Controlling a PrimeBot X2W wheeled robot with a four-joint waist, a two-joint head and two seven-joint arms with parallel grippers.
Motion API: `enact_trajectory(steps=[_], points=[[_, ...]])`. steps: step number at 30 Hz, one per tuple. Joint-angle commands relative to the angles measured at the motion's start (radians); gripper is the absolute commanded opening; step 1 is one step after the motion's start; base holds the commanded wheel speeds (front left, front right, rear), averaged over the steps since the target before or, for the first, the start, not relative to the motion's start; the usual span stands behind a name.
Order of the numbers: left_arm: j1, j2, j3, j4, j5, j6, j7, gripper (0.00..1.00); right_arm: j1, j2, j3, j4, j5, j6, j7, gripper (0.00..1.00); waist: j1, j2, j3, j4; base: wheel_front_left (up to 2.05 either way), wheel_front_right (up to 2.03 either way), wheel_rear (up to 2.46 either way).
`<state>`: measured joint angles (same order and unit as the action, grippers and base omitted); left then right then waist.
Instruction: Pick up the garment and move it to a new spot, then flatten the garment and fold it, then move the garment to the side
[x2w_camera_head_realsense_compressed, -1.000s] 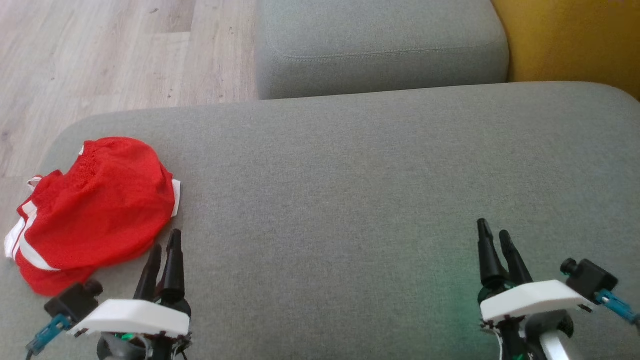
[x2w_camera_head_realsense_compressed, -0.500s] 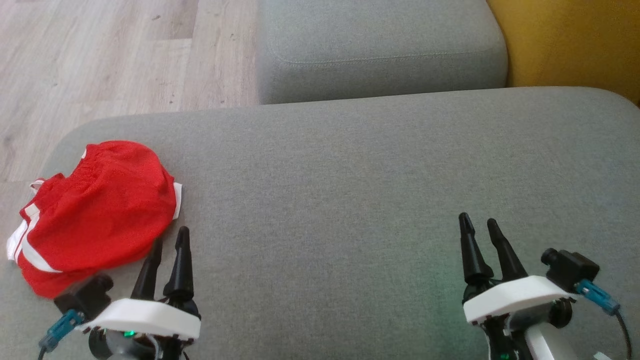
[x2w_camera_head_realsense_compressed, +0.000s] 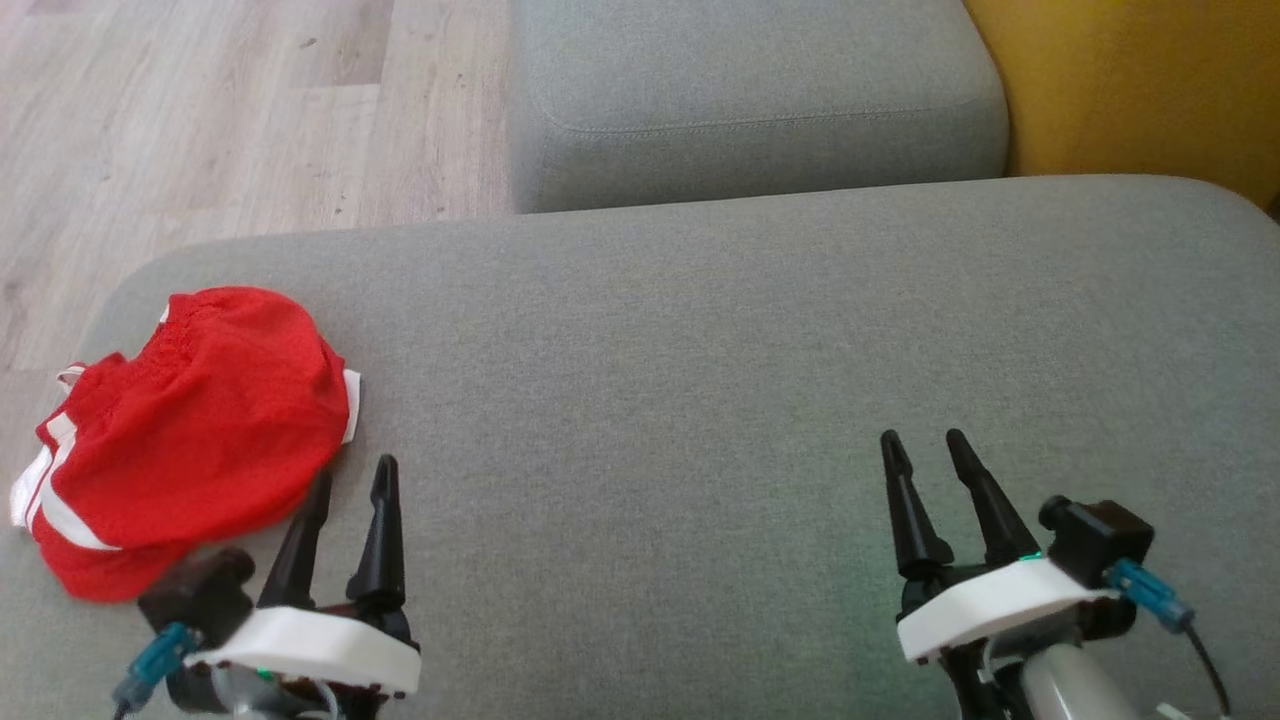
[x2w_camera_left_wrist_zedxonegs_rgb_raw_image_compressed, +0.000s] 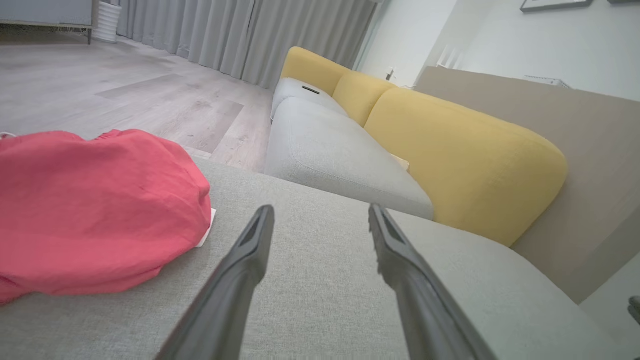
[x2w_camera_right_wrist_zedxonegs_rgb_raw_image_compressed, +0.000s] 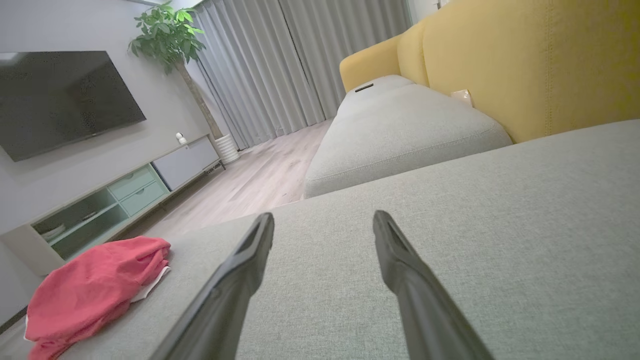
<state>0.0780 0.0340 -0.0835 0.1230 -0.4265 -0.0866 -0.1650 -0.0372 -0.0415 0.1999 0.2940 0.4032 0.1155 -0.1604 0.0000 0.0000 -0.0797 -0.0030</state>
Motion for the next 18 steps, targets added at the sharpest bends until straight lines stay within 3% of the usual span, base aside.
enact_trajectory(steps=[1, 18], points=[[-0.035, 0.013, 0.017, -0.044, 0.042, 0.004, -0.017, 1.00, -0.070, -0.007, 0.029, -0.032, -0.041, 0.011, -0.021, 1.00, 0.0000, 0.0000, 0.000, -0.001, 0.00, 0.00, 0.00], [-0.025, 0.015, -0.007, -0.050, 0.257, 0.003, -0.067, 1.00, -0.082, -0.008, 0.056, -0.014, -0.223, 0.014, -0.071, 1.00, 0.0000, 0.0000, -0.007, 0.003, 0.00, 0.00, 0.00]])
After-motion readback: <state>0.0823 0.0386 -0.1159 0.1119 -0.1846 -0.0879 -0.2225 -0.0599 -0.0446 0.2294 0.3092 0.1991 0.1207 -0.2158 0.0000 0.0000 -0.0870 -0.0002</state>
